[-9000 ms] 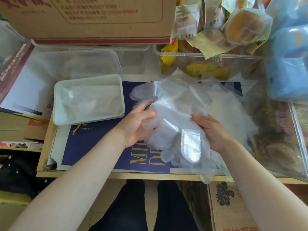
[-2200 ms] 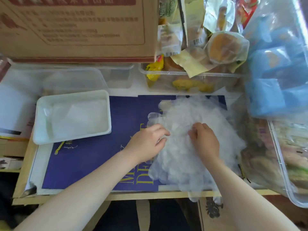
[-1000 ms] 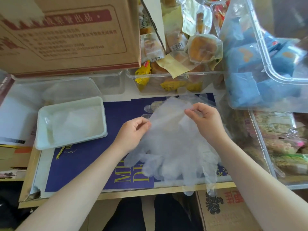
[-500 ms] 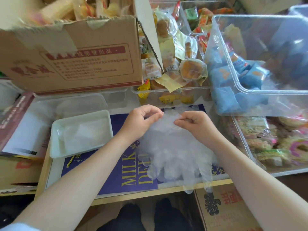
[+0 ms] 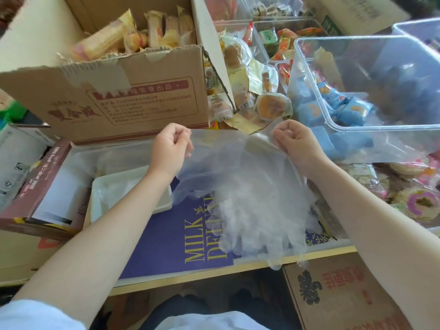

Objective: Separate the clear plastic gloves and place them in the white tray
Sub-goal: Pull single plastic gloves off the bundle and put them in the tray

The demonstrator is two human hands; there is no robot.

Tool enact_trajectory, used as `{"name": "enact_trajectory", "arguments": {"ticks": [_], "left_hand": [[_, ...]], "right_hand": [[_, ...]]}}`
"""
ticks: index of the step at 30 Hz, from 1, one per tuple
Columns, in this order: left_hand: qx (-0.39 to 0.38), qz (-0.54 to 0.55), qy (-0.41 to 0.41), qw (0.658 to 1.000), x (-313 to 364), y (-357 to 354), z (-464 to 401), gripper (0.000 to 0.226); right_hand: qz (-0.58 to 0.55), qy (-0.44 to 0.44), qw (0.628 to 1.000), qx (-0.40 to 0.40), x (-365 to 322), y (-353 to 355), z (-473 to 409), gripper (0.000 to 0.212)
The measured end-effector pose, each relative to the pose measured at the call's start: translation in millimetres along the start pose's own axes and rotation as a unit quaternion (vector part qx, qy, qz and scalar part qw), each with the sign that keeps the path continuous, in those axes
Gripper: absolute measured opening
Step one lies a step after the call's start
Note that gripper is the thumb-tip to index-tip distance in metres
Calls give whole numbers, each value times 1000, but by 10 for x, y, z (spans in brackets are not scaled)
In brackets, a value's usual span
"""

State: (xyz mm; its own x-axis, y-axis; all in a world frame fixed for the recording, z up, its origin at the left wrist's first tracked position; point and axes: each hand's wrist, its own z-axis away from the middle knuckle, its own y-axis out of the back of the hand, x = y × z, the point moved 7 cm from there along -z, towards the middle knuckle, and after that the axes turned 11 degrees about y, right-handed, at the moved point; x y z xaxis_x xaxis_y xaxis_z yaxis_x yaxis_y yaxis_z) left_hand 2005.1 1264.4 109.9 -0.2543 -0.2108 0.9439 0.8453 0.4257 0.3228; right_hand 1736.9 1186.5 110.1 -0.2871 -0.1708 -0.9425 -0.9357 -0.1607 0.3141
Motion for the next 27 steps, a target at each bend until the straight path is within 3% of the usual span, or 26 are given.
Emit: {"name": "enact_trajectory", "arguments": {"ticks": [3,6,9,12,19,27], "left_hand": [[39,-10,19,999,-37,149,-94,24],[39,22,37,998,-10,191,-145,23],[10,33,49,998,134,145,-154,23],[-76,45,76,993,264,1,-124,23],[-276,82,101,952,447,-342,66,20],[-313,73,100,942,513,-352,123,29]], "right_hand": [[52,22,998,-24,-126,48,-73,18],[34,55,987,-150,-428,-99,-37,18],[16,59,949,-308,-674,-324,86,21],[47,102,916,-385,-902,-488,147,19],[198,247,891,-325,-1069,-663,-40,11],[193,234,908,-288,-1070,-726,-92,7]]}}
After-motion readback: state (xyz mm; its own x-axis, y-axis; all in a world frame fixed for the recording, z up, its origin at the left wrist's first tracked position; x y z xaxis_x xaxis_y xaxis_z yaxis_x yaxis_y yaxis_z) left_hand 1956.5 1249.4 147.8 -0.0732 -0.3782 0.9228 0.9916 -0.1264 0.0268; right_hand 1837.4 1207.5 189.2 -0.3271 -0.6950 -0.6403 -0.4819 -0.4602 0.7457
